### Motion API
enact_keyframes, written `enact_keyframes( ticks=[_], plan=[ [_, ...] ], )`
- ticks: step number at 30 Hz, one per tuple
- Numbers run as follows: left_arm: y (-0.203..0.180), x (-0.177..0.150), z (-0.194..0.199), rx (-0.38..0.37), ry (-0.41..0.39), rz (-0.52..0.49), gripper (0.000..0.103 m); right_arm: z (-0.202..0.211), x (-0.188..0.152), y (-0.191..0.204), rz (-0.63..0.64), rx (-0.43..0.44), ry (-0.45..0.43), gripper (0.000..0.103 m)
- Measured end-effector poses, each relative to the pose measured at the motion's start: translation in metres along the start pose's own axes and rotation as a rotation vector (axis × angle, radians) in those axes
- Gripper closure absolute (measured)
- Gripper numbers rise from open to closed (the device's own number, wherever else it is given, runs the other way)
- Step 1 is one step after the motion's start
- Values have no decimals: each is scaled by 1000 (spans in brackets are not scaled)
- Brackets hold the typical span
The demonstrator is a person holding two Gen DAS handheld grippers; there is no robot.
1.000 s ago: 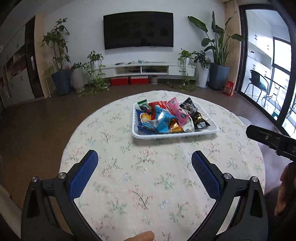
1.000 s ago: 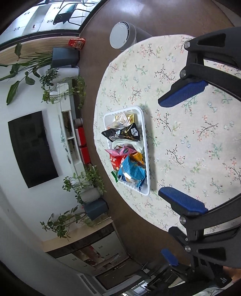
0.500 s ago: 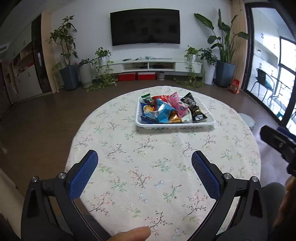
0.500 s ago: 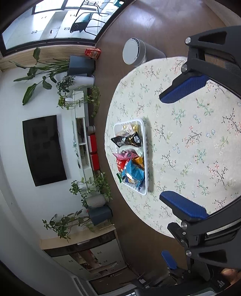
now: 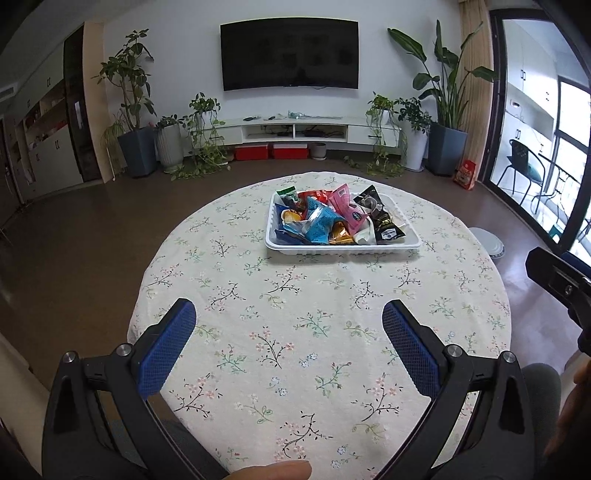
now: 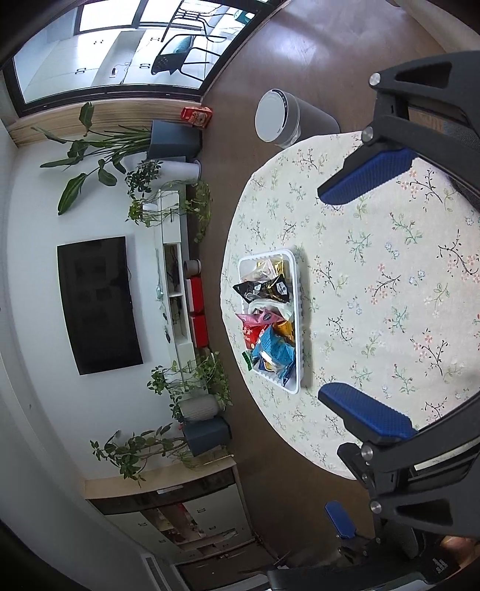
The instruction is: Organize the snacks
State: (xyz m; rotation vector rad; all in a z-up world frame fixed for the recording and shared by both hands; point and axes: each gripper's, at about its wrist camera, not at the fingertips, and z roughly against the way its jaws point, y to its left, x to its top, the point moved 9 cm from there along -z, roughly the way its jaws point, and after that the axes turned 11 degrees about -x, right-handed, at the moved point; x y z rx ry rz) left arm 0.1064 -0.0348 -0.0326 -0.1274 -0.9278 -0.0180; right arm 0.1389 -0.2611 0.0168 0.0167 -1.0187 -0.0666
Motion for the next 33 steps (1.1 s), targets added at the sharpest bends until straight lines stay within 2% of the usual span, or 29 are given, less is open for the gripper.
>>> enact_keyframes(
  ticks=[33],
  plan=[
    [0,-7,-2,-13,7,19,0,6,-8,3,17,-6,13,4]
  ],
)
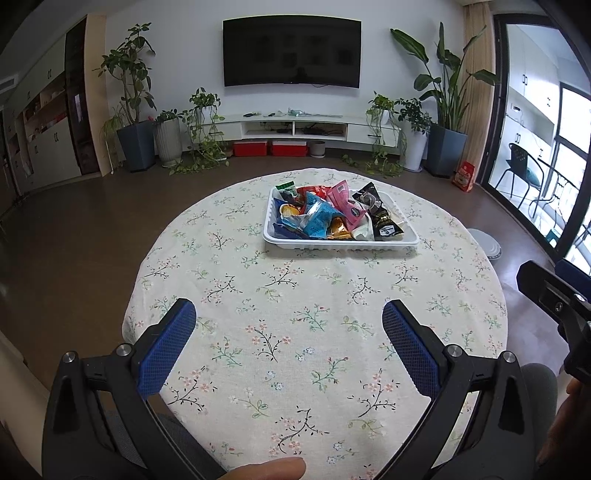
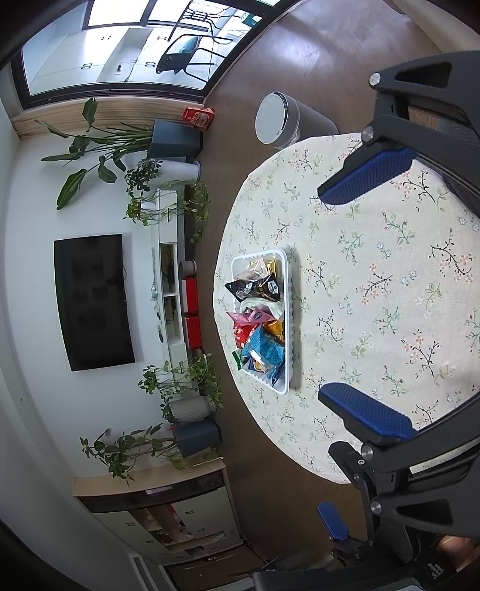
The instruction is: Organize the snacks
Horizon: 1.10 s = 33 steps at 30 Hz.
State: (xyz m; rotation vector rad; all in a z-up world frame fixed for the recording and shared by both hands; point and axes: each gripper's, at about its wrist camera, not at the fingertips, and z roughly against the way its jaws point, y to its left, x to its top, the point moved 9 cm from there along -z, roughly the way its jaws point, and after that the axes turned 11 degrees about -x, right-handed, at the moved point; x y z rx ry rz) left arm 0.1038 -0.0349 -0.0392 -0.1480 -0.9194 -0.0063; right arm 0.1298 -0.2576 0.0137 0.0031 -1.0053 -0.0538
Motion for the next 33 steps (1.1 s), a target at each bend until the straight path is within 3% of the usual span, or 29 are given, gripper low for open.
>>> enact_keyframes(
  ticks=[33],
  plan=[
    [-2,-1,-8,-3,1,21,0,5,-7,-5,17,-4,10,4]
  ],
)
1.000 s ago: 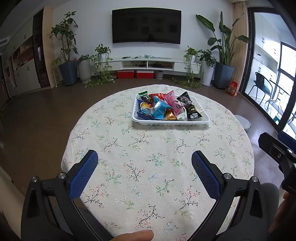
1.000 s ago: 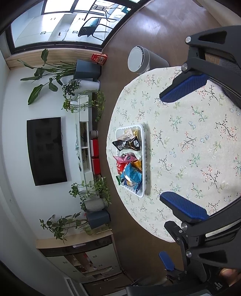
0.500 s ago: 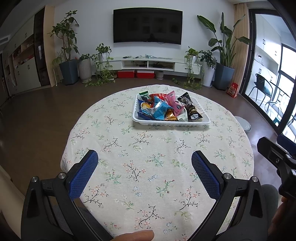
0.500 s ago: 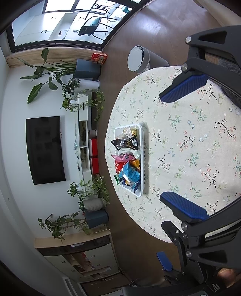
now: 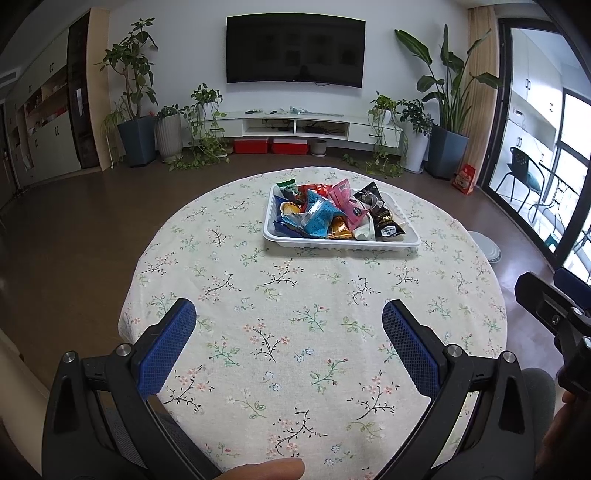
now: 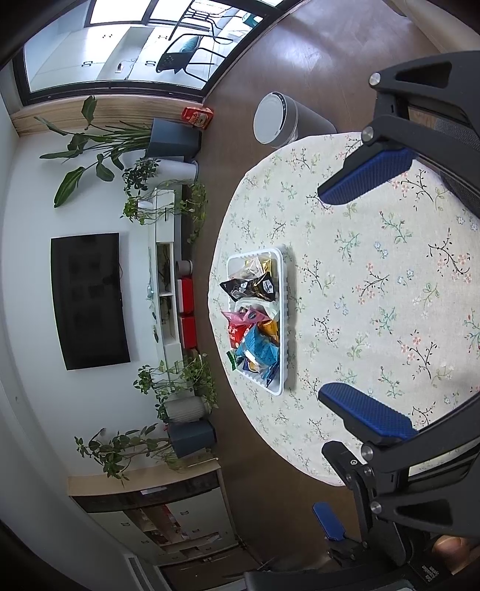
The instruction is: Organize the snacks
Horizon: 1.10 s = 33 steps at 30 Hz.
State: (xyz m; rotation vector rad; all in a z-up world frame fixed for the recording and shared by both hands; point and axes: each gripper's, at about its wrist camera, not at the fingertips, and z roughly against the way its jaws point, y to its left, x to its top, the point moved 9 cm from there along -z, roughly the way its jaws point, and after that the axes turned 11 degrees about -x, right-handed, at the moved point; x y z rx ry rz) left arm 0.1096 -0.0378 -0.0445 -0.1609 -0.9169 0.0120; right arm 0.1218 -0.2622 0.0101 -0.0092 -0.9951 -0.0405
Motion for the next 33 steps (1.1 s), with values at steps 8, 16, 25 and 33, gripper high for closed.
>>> enact_keyframes(
  ticks=[8,16,25,33],
  plan=[
    [0,-1,-2,0,4,3,0,-1,1,2,0,1,2,4],
    [-1,-2,-4,-7,10,8,0,-3,0,1,2,1,6,4],
    [2,-3,-7,-12,17,18,0,-4,-1,0,4,0,9,4],
    [4,-5,-12,-14,24,20,0,-4,-7,-5,6,-1,16,4]
  ],
)
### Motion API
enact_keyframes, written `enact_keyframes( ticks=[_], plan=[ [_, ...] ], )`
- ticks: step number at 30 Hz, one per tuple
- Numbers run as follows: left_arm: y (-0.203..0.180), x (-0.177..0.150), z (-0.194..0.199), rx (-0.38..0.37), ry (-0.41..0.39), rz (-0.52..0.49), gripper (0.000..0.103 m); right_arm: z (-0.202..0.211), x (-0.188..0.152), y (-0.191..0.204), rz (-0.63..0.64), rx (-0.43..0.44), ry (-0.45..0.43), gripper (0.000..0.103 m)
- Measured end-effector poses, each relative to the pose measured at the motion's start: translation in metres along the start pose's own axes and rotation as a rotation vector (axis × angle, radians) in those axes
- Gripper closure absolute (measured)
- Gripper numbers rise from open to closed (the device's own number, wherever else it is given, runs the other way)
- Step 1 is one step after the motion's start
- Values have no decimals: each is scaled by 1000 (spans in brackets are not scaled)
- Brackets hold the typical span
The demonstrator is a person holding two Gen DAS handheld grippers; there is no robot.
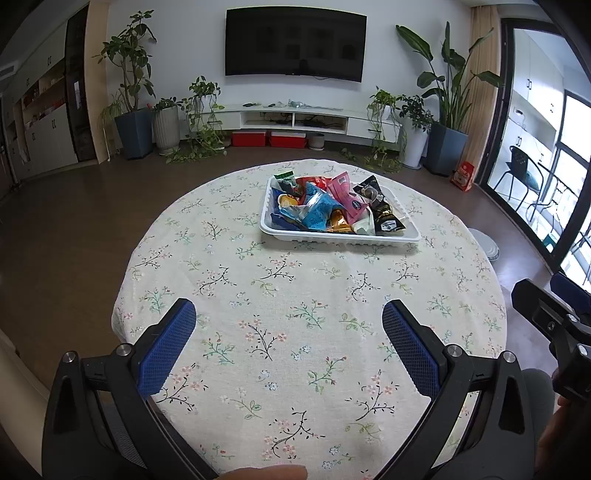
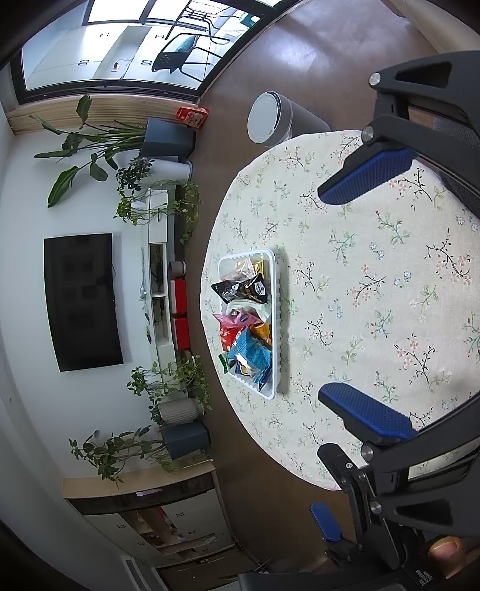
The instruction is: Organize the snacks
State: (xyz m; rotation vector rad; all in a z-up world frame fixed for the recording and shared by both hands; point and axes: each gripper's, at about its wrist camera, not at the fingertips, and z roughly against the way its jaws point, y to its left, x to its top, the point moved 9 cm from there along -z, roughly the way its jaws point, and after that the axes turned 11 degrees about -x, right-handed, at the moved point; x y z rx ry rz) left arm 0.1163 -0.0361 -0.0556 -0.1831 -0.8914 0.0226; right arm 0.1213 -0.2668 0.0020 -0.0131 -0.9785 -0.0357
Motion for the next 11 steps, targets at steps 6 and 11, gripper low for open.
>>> enact_keyframes(
  ticks=[6,11],
  plan=[
    [1,2,1,14,-22,-13,0,0,-9,-8,2,0,11,4],
    [0,5,1,20,-42,-25,0,-2,-13,-11,5,0,18,4]
  ],
)
